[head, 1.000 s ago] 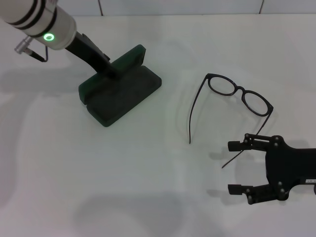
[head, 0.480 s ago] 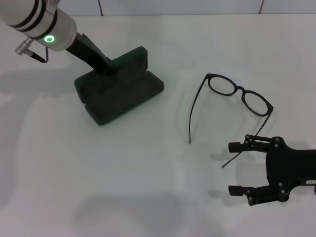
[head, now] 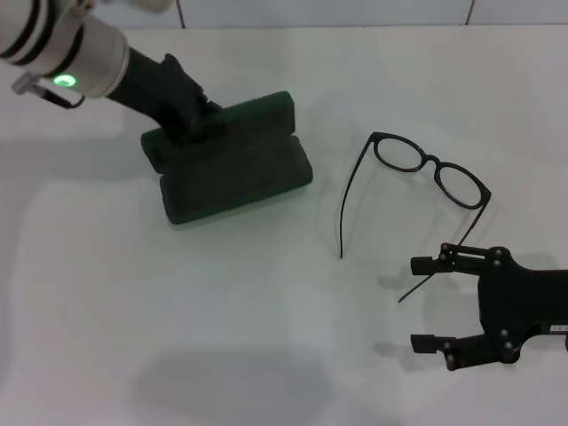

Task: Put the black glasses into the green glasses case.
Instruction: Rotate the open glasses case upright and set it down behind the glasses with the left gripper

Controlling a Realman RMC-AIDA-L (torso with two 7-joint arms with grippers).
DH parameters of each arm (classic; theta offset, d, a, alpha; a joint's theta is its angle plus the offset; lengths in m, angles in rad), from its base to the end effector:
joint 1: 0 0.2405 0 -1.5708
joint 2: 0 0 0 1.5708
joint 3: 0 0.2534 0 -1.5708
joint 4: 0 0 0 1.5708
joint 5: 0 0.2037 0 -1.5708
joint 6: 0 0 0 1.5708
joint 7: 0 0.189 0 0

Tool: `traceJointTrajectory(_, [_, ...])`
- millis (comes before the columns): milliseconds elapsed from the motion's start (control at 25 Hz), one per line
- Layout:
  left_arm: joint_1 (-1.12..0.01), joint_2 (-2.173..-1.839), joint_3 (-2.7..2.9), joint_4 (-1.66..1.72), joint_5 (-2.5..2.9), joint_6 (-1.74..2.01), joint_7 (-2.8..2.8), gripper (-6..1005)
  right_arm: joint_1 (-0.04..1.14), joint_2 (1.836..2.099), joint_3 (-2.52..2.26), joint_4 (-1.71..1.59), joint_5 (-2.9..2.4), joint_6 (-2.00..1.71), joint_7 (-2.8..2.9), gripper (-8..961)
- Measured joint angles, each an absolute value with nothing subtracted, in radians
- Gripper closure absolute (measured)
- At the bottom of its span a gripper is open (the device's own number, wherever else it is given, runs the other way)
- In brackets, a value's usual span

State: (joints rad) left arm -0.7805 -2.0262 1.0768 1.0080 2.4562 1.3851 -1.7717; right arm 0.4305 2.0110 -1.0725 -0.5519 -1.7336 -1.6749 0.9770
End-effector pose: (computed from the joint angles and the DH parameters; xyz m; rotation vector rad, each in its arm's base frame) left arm -0.1900 0.4216 -0.0201 -2.7839 -0.1883 0.2765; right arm 0.2374 0.2748 -0.0580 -2.9471 0.1046 0.7944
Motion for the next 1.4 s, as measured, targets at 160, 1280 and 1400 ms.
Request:
traceJointTrajectory(160, [-0.738, -2.030, 1.074, 1.044, 2.398, 1.429, -1.589, 789, 0.431, 2.011, -1.072, -0.551, -1.734, -1.675, 0.977, 84])
traceJointTrajectory(1280, [-0.680, -2.092, 1.154, 1.109, 2.411, 1.445, -1.556, 774, 0.431, 2.011, -1.075, -0.549, -1.733, -1.681, 0.977, 83])
traceJointTrajectory(1400, [-0.664, -2.092, 1.163, 1.131, 2.386, 1.440, -1.569, 772, 0.430, 2.011, -1.075, -0.549, -1.733, -1.681, 0.977, 83])
